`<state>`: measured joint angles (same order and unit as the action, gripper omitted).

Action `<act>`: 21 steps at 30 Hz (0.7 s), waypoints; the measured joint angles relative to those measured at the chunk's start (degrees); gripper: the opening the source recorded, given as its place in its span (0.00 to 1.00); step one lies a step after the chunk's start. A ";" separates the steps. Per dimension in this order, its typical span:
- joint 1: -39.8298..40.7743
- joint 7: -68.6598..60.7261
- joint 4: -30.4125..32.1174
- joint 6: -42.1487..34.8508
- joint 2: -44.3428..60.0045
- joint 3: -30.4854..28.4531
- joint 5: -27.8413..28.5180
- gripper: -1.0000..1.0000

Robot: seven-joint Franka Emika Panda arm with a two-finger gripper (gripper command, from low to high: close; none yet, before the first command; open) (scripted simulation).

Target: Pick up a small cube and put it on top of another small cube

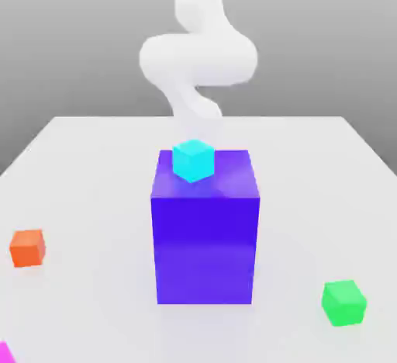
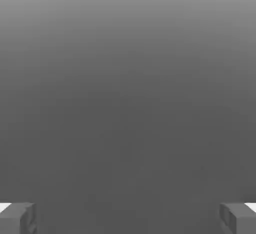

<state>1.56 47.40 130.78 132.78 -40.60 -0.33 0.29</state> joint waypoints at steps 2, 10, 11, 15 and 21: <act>1.25 1.33 -0.85 0.85 4.42 -0.36 0.26 0.50; 5.47 6.04 -4.04 4.05 21.11 -2.42 0.81 0.50; 5.93 6.56 -4.44 4.44 23.18 -2.78 0.79 0.50; 7.49 8.48 -6.03 6.04 31.48 -4.46 0.46 0.50; 11.18 10.46 -8.42 8.41 44.00 -6.42 -1.34 0.50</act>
<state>12.74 57.86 122.36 141.19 3.40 -6.75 -1.05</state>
